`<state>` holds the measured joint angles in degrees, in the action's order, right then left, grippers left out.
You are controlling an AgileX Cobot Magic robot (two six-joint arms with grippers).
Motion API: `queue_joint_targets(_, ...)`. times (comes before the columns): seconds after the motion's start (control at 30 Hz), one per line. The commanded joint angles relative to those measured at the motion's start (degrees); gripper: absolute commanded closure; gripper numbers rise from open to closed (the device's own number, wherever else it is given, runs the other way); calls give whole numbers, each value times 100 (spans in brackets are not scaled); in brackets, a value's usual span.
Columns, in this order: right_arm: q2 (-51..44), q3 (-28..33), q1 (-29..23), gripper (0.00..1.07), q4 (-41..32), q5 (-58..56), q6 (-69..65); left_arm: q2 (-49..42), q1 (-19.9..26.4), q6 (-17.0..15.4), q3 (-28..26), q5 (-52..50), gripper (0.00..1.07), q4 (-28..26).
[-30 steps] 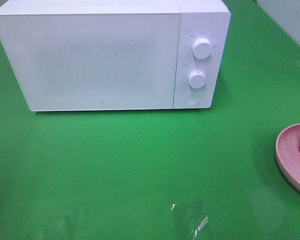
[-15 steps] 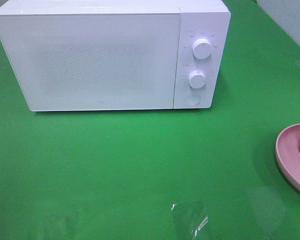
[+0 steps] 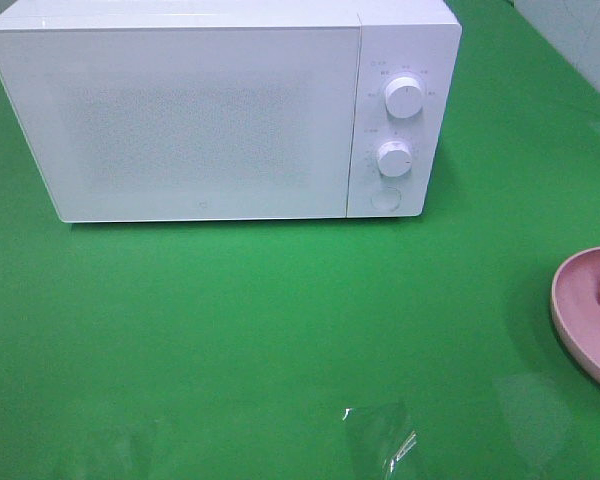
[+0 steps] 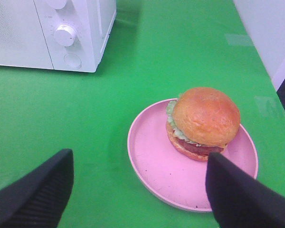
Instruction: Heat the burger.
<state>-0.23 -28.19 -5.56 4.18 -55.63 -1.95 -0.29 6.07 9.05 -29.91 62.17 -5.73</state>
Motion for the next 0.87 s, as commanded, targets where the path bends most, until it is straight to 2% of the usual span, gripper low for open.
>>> queue_joint_targets(0.03, -155, 6, 11, 34, 0, 52, -34, -126, 23, 17, 17, -74, 7, -23)
queue_joint_targets(0.87, -155, 6, 11, 34, 0, 52, -34, -138, 23, 17, 17, -74, 7, -11)
